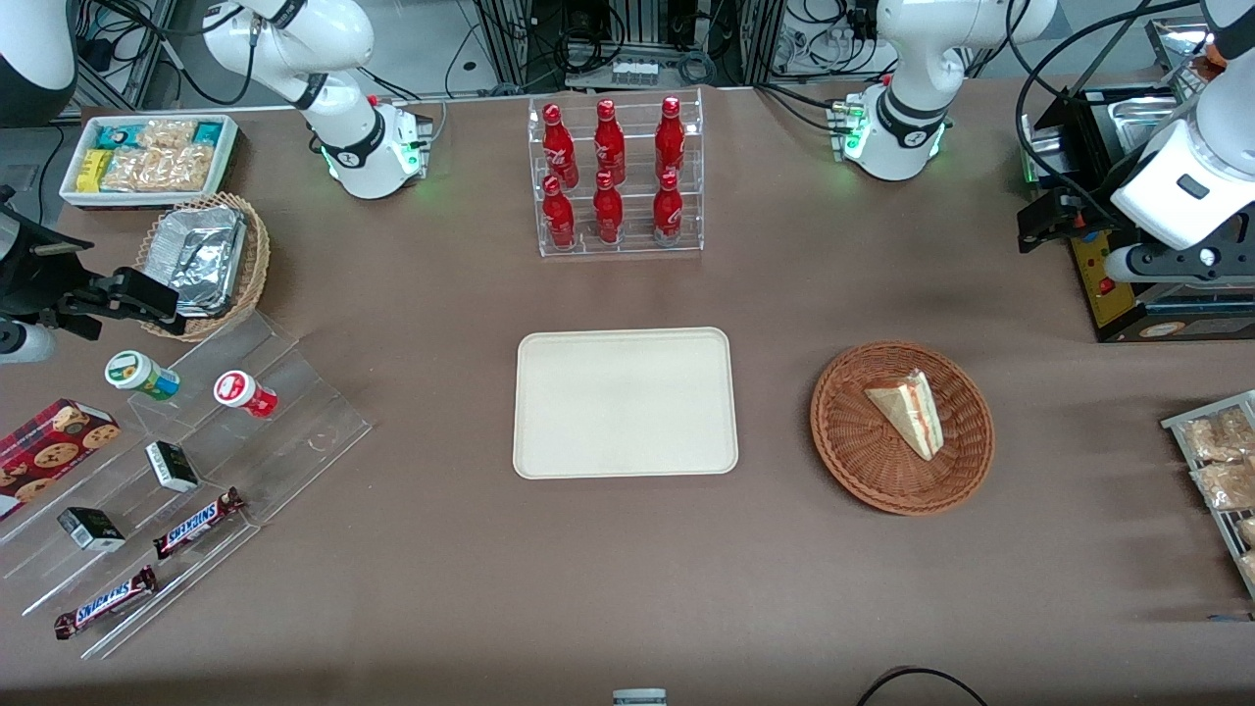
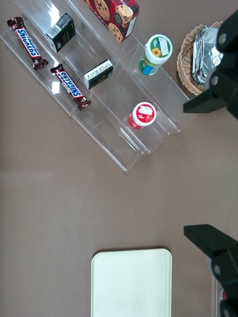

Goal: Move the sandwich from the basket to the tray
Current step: 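Move the left gripper over the wrapped sandwich in the wicker basket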

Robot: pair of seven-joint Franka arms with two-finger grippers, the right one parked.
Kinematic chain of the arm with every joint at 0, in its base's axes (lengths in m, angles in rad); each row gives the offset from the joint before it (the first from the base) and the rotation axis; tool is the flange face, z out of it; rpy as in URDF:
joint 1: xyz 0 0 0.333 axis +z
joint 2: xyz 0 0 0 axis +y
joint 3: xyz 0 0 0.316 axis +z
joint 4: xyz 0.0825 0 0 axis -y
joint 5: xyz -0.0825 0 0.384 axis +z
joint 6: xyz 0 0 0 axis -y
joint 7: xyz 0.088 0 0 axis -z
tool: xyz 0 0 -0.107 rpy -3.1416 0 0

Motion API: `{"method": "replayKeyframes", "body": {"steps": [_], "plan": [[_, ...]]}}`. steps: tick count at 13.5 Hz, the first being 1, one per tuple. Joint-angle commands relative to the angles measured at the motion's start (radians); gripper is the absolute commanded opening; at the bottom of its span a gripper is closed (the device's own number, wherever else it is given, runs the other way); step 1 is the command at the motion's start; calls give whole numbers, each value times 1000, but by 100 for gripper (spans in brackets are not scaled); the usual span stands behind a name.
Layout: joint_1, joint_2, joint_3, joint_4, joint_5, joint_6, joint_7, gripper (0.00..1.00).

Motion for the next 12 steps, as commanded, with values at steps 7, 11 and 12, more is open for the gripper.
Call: {"method": "replayKeyframes", "body": {"steps": [7,11,12], "plan": [[13,16,1,-23,6,3,22,100],[13,-18,7,-161,11,120,8,100],[15,-27,7,-189,11,141,-3,100]]}}
